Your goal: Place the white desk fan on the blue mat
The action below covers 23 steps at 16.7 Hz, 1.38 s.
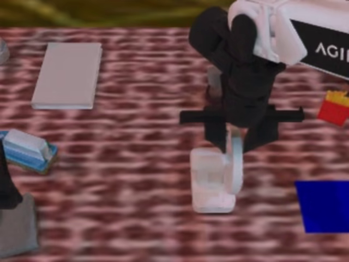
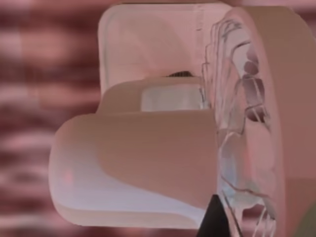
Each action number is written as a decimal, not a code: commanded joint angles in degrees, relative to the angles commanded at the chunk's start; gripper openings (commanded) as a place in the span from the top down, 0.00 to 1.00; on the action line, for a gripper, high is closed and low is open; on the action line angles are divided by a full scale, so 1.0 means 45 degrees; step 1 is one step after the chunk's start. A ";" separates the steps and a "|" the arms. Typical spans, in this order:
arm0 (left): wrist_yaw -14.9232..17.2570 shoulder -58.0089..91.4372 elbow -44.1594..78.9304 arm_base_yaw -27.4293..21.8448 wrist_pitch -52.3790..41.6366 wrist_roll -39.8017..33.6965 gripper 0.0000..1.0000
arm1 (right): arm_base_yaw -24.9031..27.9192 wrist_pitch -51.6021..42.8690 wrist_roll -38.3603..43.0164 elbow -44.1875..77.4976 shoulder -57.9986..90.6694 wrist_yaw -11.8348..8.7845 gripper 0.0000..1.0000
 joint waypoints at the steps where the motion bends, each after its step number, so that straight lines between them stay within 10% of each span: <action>1: 0.0000 0.0000 0.0000 0.0000 0.0000 0.0000 0.00 | 0.0000 0.0000 0.0000 0.0000 0.0000 0.0000 1.00; 17: 0.0000 0.0000 0.0000 0.0000 0.0000 0.0000 0.00 | -0.0041 -0.2498 0.0187 0.2418 -0.0144 -0.0011 1.00; 23: 0.0000 0.0000 0.0000 0.0000 0.0000 0.0000 0.00 | -0.1257 -0.2539 0.3922 0.0642 -0.1671 0.0005 1.00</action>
